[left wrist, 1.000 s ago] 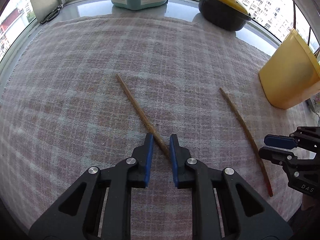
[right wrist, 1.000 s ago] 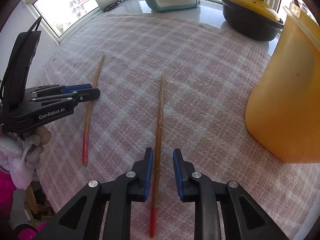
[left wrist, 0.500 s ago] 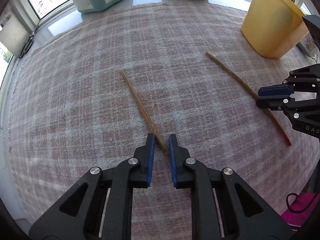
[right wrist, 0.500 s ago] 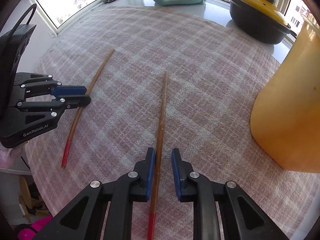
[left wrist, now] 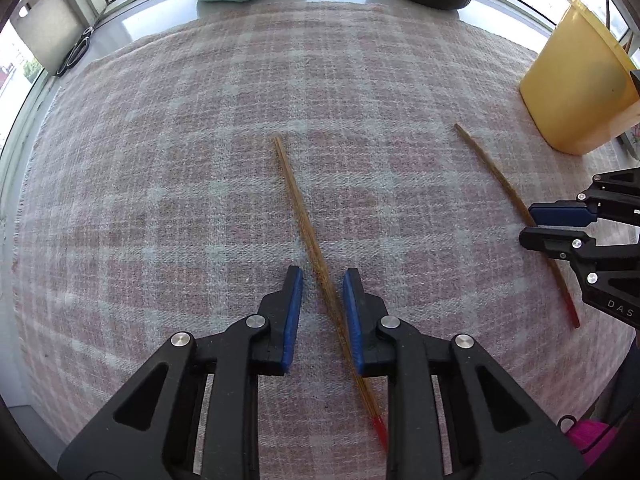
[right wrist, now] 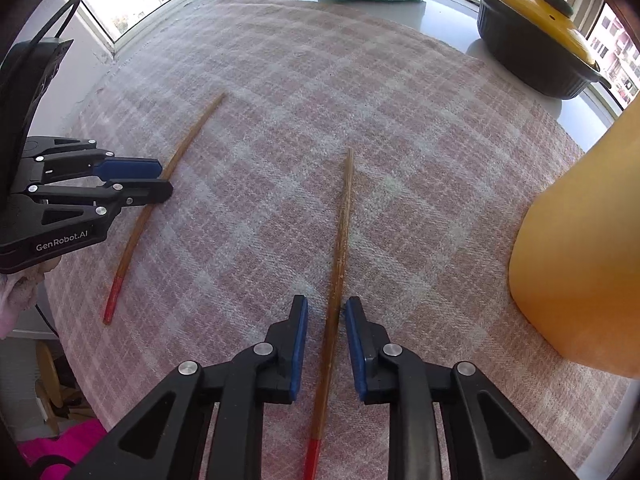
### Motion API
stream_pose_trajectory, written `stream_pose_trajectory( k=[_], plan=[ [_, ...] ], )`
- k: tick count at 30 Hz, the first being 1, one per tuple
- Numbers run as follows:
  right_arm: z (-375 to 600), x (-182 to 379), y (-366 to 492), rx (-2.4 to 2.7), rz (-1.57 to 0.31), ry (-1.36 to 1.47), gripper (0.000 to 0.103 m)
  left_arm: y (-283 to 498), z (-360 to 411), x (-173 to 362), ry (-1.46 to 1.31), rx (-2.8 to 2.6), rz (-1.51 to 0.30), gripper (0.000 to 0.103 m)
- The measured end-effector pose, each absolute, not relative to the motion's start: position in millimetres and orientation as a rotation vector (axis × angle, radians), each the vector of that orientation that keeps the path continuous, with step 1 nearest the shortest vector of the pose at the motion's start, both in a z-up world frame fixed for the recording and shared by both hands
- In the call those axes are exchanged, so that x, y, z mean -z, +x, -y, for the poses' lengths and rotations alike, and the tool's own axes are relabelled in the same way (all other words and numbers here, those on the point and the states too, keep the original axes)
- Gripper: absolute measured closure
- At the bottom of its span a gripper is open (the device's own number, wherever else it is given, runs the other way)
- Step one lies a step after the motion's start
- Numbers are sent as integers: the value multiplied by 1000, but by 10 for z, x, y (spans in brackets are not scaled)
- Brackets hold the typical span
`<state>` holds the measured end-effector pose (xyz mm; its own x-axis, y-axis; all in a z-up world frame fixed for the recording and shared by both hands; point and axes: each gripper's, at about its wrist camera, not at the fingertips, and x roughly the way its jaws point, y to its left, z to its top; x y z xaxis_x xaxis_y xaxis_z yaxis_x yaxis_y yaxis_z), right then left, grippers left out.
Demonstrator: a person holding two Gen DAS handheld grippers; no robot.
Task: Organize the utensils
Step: 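Grasp one red-tipped chopstick with the right tool while the left tool grasps the other, then carry the chopstick in the left tool while the right tool carries its chopstick over the bin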
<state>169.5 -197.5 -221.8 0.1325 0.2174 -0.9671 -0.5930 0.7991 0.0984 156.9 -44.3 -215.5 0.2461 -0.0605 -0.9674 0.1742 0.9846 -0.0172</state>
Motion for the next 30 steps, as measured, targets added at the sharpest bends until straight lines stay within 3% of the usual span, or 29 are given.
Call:
stream_pose_trajectory(
  k=[2, 5, 19, 30],
  plan=[
    [1935, 2222, 1692, -600, -1308, -390, 96, 1579, 414, 2153, 73, 172, -1311, 97],
    [1925, 2222, 1686, -601, -1303, -438, 99, 1588, 312, 2155, -1, 175, -1307, 99],
    [2359, 1829, 1429, -546, -1179, -128, 99, 1192, 90, 1457, -313, 240, -1080, 99],
    [2666, 1176, 1130, -484, -996, 0, 99, 1301, 580, 933, -293, 356, -938, 99]
  ],
)
